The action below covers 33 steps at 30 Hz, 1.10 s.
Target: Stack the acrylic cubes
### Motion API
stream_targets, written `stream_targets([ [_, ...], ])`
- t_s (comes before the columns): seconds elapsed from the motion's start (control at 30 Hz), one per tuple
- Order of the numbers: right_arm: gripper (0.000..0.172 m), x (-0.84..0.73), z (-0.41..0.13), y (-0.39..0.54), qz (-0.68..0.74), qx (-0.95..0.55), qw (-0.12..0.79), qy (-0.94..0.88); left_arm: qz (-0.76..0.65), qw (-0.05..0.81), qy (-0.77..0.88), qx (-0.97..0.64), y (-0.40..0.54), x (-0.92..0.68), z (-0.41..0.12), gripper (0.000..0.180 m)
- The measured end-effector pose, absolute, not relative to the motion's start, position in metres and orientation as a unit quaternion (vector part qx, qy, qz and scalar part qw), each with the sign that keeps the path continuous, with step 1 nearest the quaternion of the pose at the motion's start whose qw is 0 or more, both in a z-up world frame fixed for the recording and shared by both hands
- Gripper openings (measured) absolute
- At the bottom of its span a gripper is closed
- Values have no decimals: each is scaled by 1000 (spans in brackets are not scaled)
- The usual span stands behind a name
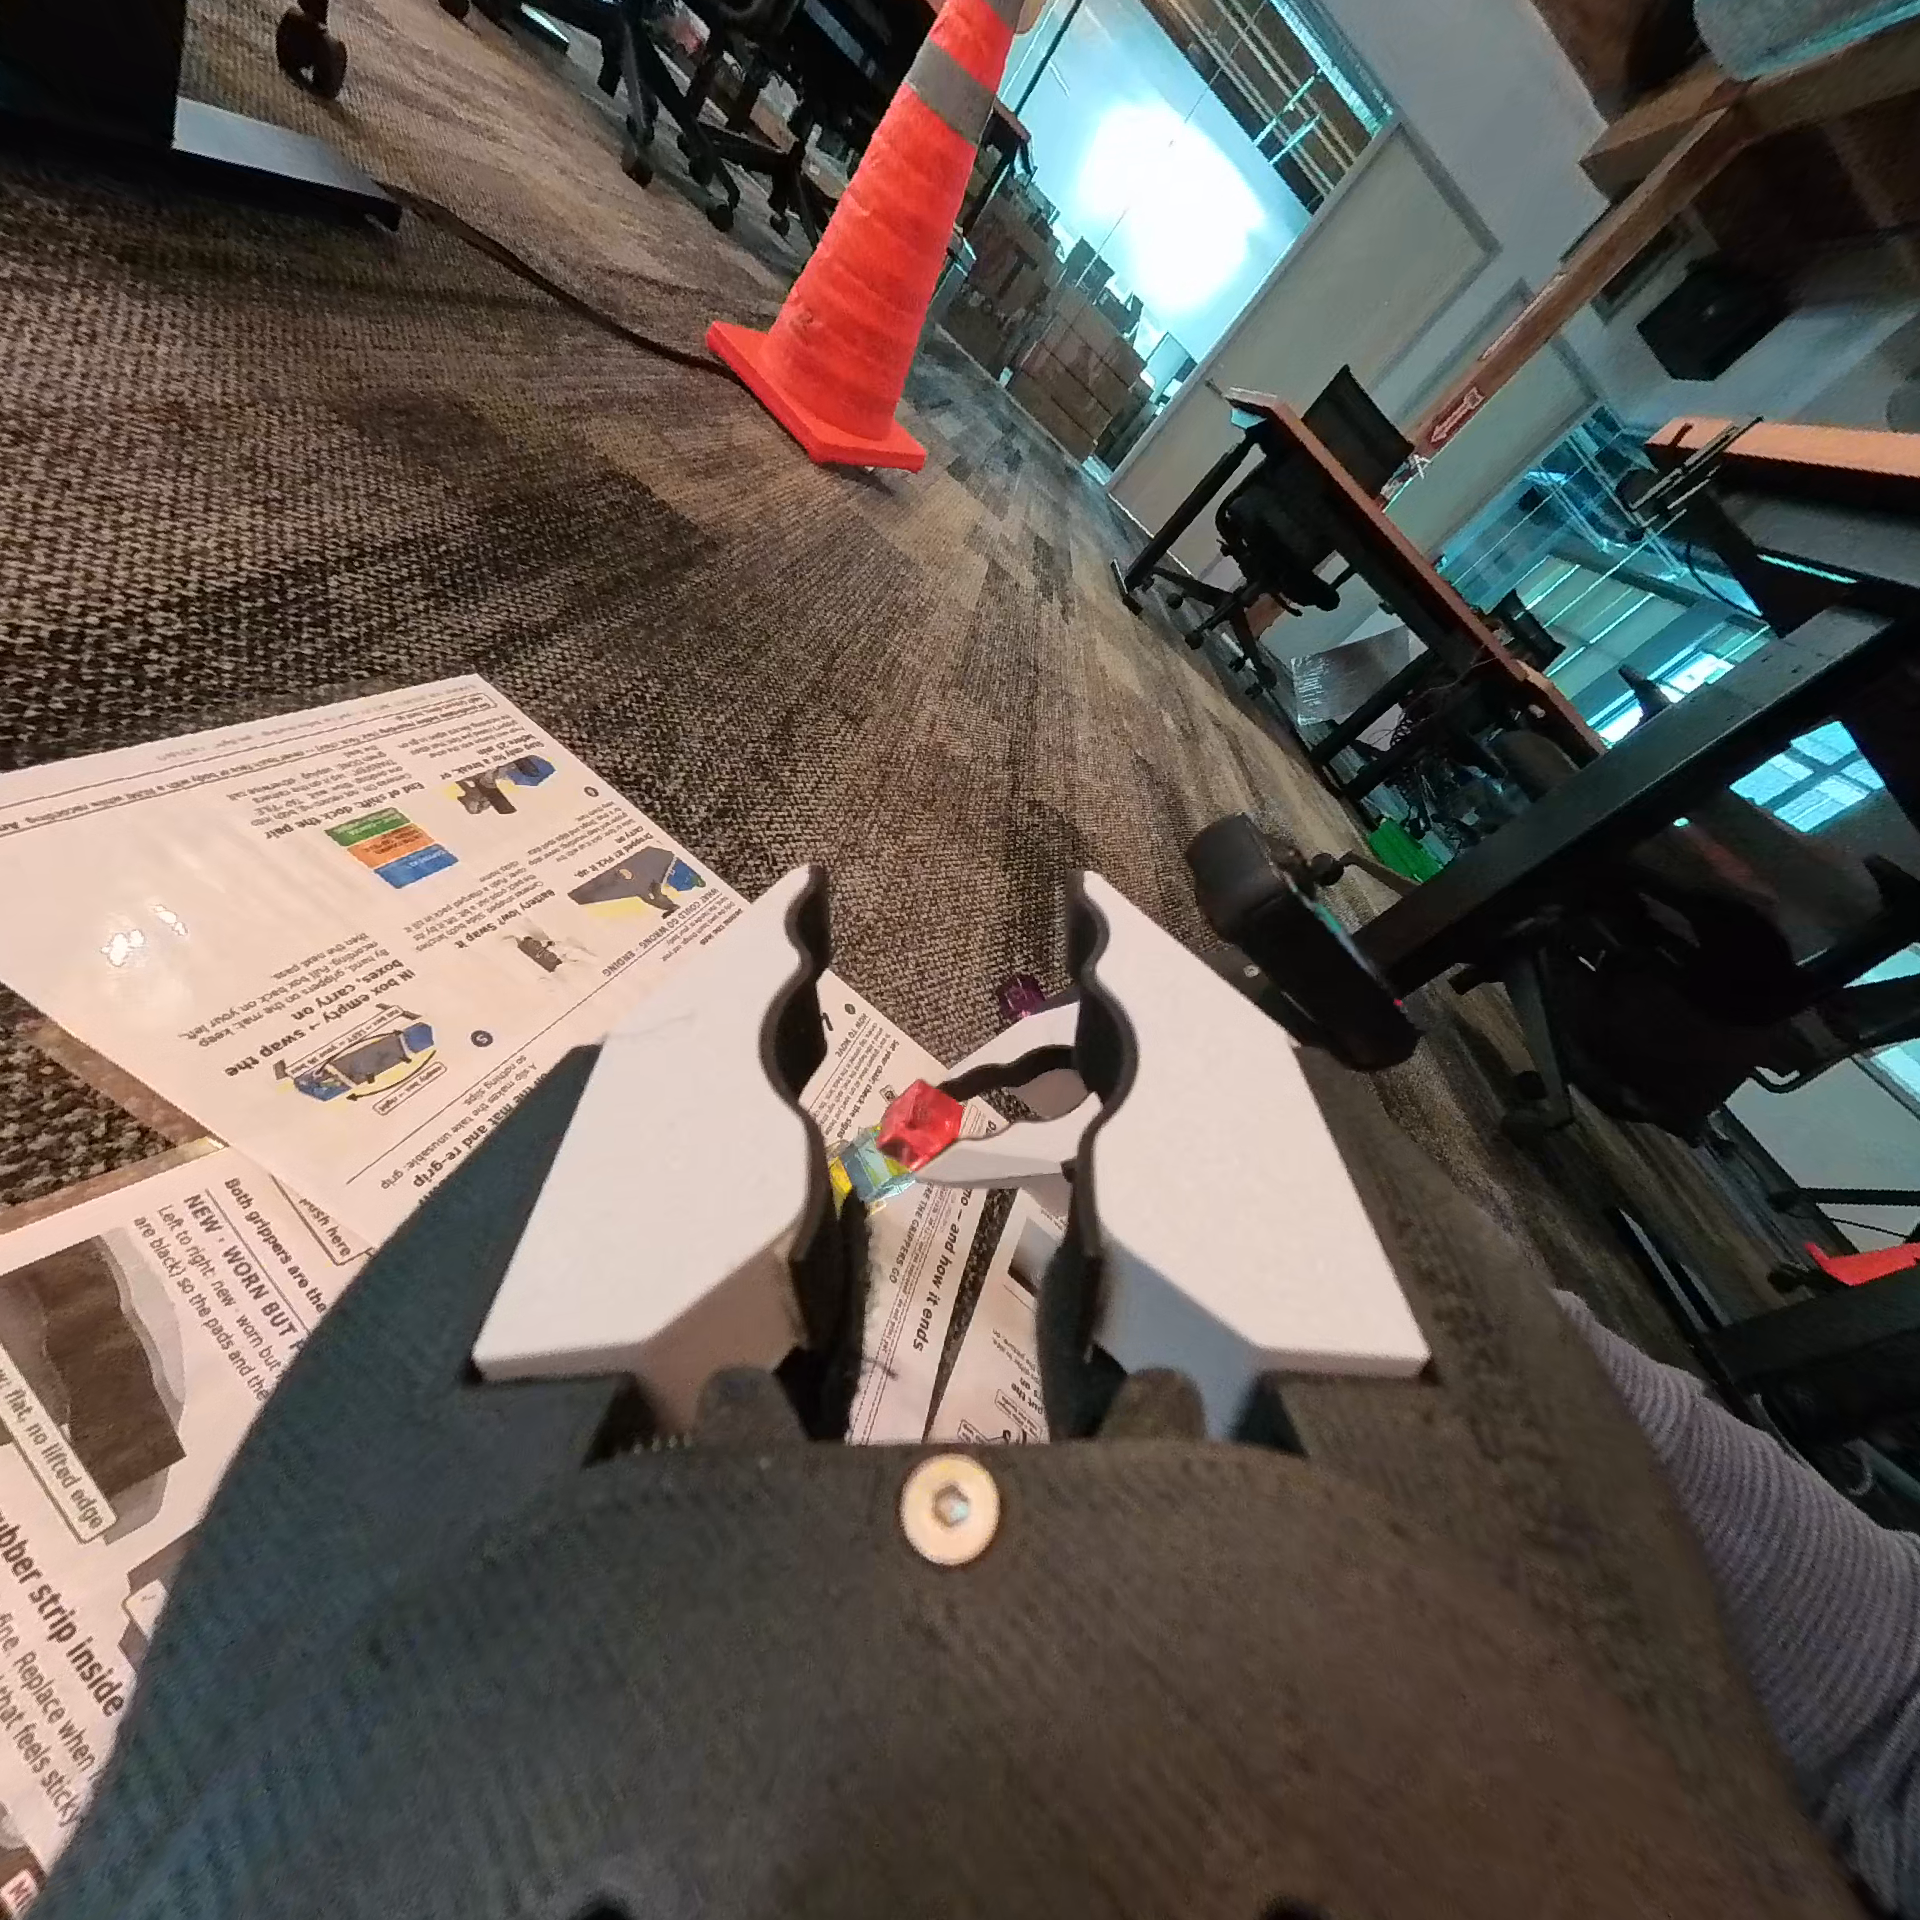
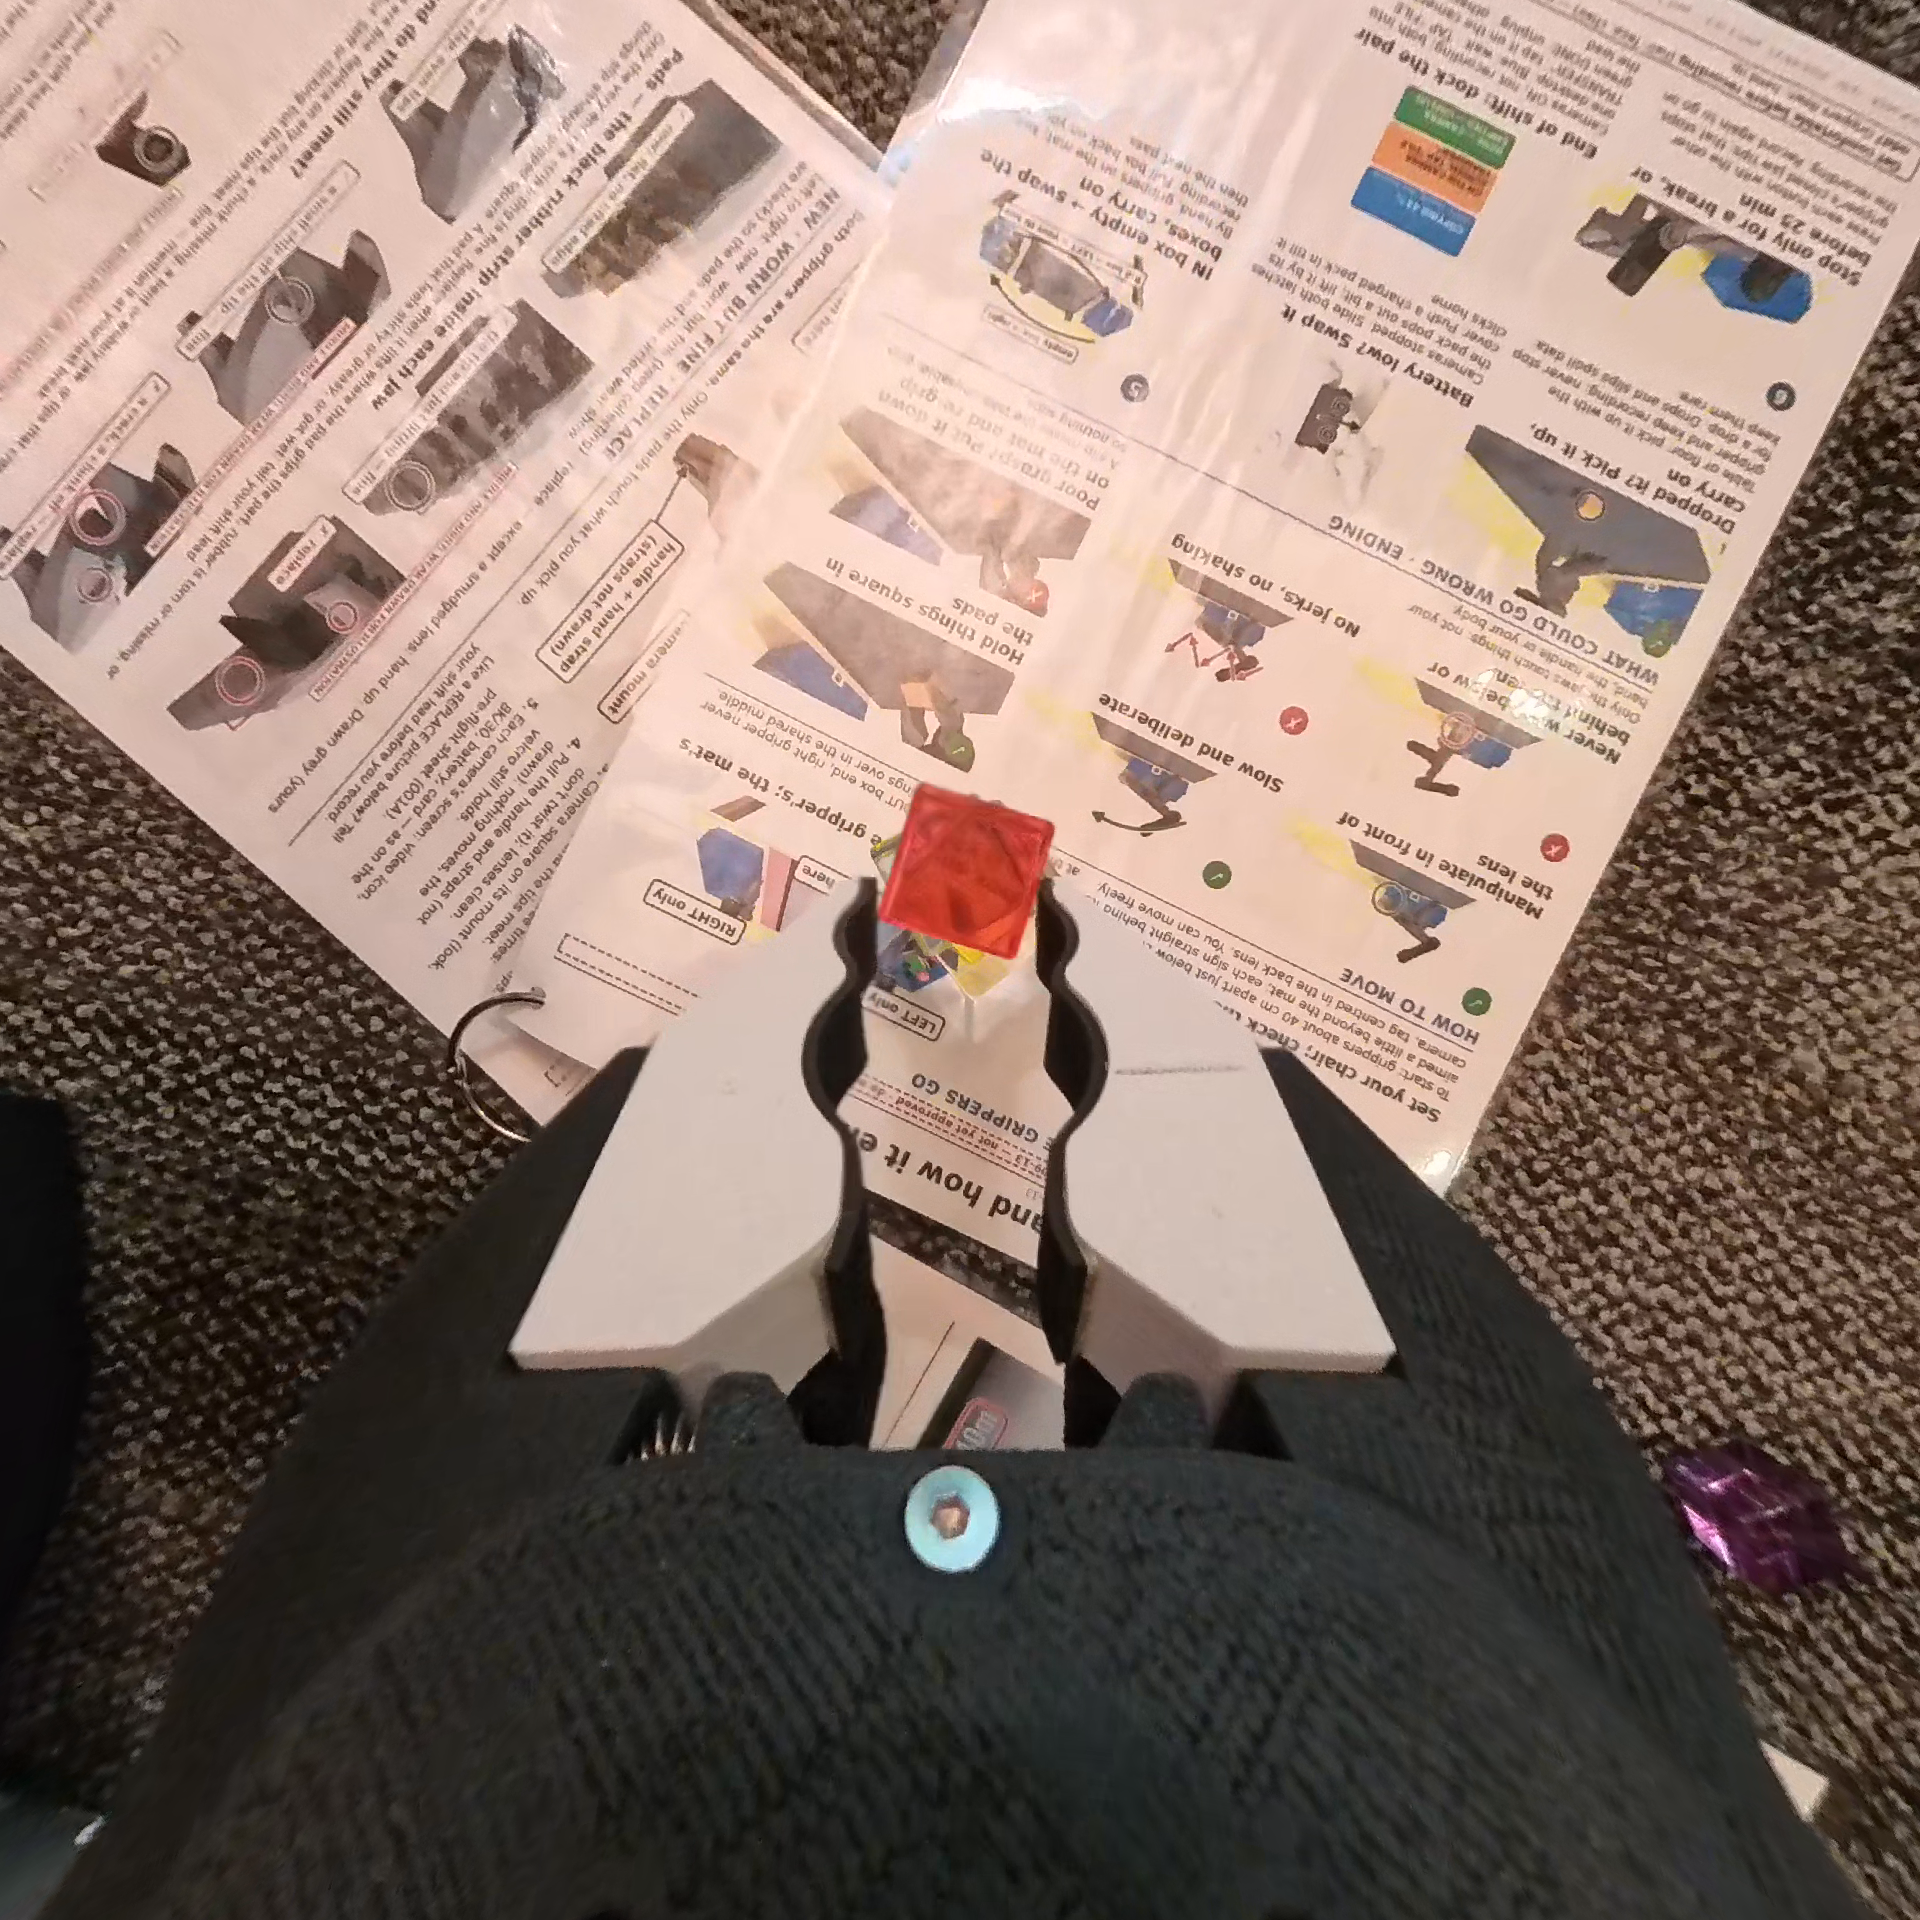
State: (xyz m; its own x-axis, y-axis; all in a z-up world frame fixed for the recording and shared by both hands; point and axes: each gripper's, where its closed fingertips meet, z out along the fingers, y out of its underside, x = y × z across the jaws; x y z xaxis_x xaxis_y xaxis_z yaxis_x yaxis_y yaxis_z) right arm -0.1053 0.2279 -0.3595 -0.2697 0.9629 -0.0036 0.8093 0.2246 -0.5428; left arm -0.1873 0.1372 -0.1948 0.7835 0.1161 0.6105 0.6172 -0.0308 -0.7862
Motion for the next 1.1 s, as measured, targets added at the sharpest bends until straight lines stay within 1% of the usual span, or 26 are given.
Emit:
stream_targets([
  [0.07, 44, -108, -356, 228, 239, -582, 174, -758, -196, 643, -265, -691, 137, -187, -195, 44],
  [0.13, 55, -108, -347, 233, 253, -581, 185, -751, -196, 642, -265, -692, 137, -187, -195, 44],
  [0.17, 57, -109, -339, 244, 251, -585, 208, -742, -196, 642, -266, -692, 137, -187, -196, 44],
  [0.2, 61, -110, -328, 264, 242, -593, 256, -724, -196, 642, -266, -692, 137, -187, -196, 44],
  [0.27, 60, -102, -299, 325, 205, -618, 389, -652, -195, 642, -268, -691, 137, -188, -196, 44],
  [0.3, 55, -88, -290, 359, 175, -640, 444, -602, -196, 641, -270, -691, 137, -188, -197, 44],
  [0.33, 51, -69, -289, 389, 144, -668, 475, -554, -197, 640, -271, -691, 137, -188, -198, 44],
  [0.37, 50, -49, -296, 411, 120, -697, 484, -516, -197, 640, -272, -691, 138, -188, -199, 45],
  [0.4, 50, -34, -310, 426, 109, -722, 474, -493, -196, 640, -272, -691, 139, -188, -199, 45],
  [0.5, 50, -16, -364, 441, 117, -780, 402, -465, -194, 640, -265, -695, 140, -185, -197, 45],
  [0.57, 52, -10, -391, 452, 104, -806, 376, -445, -190, 640, -262, -697, 140, -185, -197, 44],
  [0.67, 53, 0, -413, 477, 79, -837, 370, -396, -190, 636, -261, -701, 141, -185, -200, 44],
  [0.77, 56, 4, -425, 497, 78, -860, 368, -344, -191, 635, -263, -701, 142, -185, -201, 44],
  [0.87, 55, 7, -440, 504, 75, -879, 341, -324, -196, 638, -264, -697, 143, -186, -199, 44],
  [0.9, 53, 6, -444, 506, 76, -881, 337, -323, -198, 637, -263, -697, 143, -185, -199, 44],
  [1.0, 26, 1, -447, 505, 89, -880, 325, -335, -195, 635, -258, -702, 145, -183, -200, 44],
  [1.1, 25, -4, -437, 499, 85, -868, 329, -363, -197, 635, -257, -701, 145, -182, -200, 44],
])
